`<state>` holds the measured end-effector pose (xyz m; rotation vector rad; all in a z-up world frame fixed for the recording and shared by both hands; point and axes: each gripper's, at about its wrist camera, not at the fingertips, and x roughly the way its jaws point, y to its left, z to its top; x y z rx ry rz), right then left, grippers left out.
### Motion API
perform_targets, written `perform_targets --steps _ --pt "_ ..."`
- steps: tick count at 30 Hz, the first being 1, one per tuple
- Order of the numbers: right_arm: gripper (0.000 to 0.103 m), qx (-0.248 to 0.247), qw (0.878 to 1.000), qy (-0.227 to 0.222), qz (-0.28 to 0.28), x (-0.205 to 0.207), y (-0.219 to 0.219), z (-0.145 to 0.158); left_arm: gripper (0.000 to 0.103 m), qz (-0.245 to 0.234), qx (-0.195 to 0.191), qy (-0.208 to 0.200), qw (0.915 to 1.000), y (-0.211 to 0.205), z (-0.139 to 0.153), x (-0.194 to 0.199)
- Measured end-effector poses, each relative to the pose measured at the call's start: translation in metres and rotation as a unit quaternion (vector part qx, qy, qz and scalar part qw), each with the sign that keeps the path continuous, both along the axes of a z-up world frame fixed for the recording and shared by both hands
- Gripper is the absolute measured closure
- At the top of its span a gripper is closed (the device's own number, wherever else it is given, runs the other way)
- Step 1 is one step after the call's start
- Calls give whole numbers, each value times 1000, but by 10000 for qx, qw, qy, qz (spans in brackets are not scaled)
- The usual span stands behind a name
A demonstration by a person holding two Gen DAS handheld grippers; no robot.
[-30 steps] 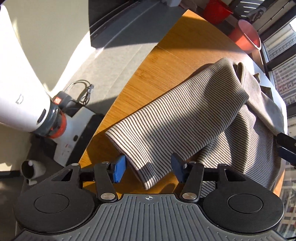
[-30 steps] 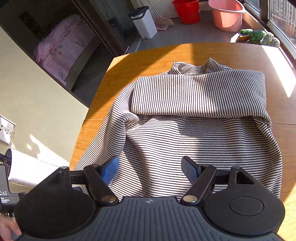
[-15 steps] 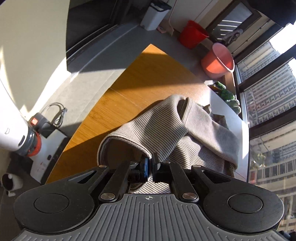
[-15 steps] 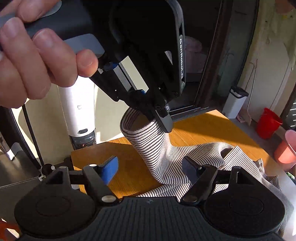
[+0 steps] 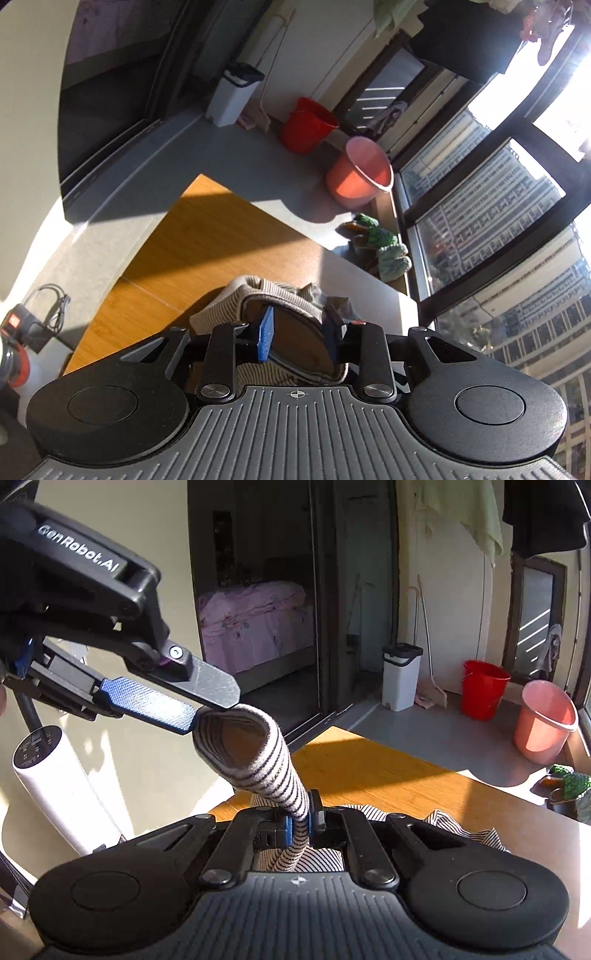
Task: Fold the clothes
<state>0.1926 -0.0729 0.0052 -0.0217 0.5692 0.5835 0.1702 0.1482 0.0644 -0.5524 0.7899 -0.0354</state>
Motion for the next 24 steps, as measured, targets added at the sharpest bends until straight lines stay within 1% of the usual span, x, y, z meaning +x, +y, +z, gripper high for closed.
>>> perform_targets --steps 1,3,4,5,7,8,9,11,12,14,17,19,21,22,23,24 --pt "96 165 9996 106 -183 11 -11 5 53 26 54 48 10000 0 -2 0" --pt "96 495 9968 318 -547 33 -32 16 48 61 150 166 9997 -2 -7 1" --pt "96 660 9940 384 -779 43 -49 20 47 41 183 294 9994 -4 -13 2" --pt "96 802 9909 441 -986 51 -66 24 45 -49 274 453 9986 -10 -22 2" --pt "96 933 9857 520 -1304 62 -93 25 42 -246 469 776 9956 -22 -40 2" --pt "96 964 9828 589 -1461 66 -106 22 41 -361 608 890 9935 -29 -49 3" --pt "96 993 9796 660 -1617 70 -119 19 38 -477 738 964 9915 -36 -56 4" --pt "96 1090 9721 905 -1867 73 -139 5 32 -733 1008 1108 9860 -50 -72 5" --pt "96 1158 9674 1057 -1990 74 -146 -4 31 -827 1102 1156 9837 -56 -77 6" --pt "96 1256 9584 1334 -2186 69 -151 -28 29 -1057 1297 1283 9775 -66 -91 8" --pt "95 1252 9426 1822 -2501 61 -156 -62 26 -1273 1544 1379 9700 -78 -105 15" --pt "90 1287 9291 2165 -2708 55 -163 -82 24 -1386 1727 1397 9651 -85 -111 22" --pt "85 1329 9159 2423 -2911 43 -172 -97 21 -1484 1917 1384 9602 -90 -117 28" --pt "83 1312 9120 2491 -2984 36 -175 -101 19 -1531 2006 1373 9578 -92 -119 31" --pt "78 1254 9091 2534 -3058 29 -179 -103 18 -1577 2100 1356 9553 -94 -121 33" --pt "74 1152 9092 2509 -3115 23 -180 -103 17 -1648 2199 1324 9523 -97 -124 35"
